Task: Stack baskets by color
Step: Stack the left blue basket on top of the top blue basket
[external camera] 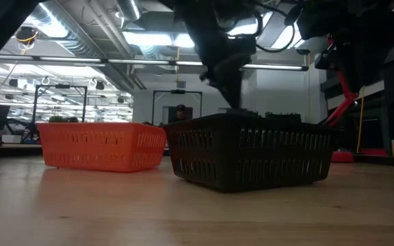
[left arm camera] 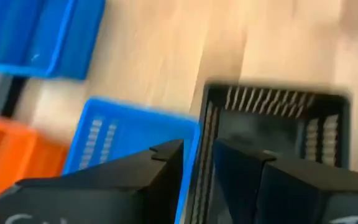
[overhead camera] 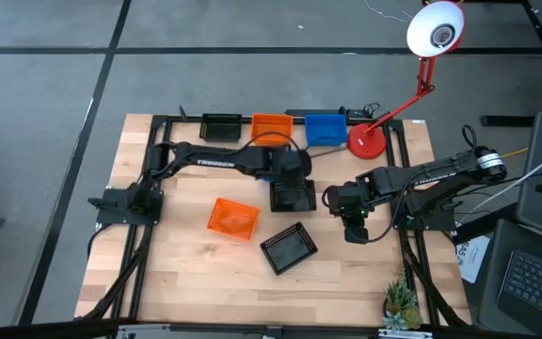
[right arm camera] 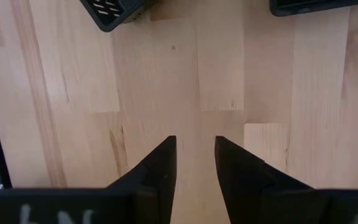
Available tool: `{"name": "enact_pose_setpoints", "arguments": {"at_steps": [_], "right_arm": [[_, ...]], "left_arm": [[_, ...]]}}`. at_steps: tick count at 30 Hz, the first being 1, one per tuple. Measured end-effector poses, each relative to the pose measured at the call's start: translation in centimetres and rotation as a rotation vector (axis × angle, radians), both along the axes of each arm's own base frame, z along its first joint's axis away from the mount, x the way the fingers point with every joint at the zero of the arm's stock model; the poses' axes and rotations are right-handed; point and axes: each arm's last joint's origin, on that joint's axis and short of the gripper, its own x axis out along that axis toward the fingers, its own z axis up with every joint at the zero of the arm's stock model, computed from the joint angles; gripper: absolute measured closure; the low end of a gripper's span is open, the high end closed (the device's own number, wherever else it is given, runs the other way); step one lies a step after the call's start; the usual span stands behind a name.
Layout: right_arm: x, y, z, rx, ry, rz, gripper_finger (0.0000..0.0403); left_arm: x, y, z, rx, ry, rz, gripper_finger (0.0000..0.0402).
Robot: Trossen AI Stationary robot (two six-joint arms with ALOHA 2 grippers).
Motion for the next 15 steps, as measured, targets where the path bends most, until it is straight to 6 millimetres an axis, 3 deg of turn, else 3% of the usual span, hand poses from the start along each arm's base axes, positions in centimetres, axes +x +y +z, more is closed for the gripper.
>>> {"name": "enact_pose_setpoints", "arguments": {"at_steps": [2, 5, 10, 15], "right_arm": [[0.0, 0.0, 0.0, 0.003, 0.003, -0.016, 0.0295], [0.0, 0.0, 0.0, 0.004, 0.004, -0.02, 0.0295], [0.0, 0.0, 0.0, 0.004, 0.003, -0.02, 0.0295], [0.0, 0.0, 0.0, 0.008, 0.009, -0.043, 0.0295]], "left_arm": [[-0.6, -0.3, 0.1, 0.076, 0.086, 0.033, 0.0319], [-1.4, 1.0, -0.4, 0.144, 0.181, 0.096, 0.0319], [0.3, 4.8, -4.2, 0.148, 0.166, 0.117, 0.0319], [2.1, 7.5, -7.8, 0.006, 0.041, 0.089, 0.0319]]}}
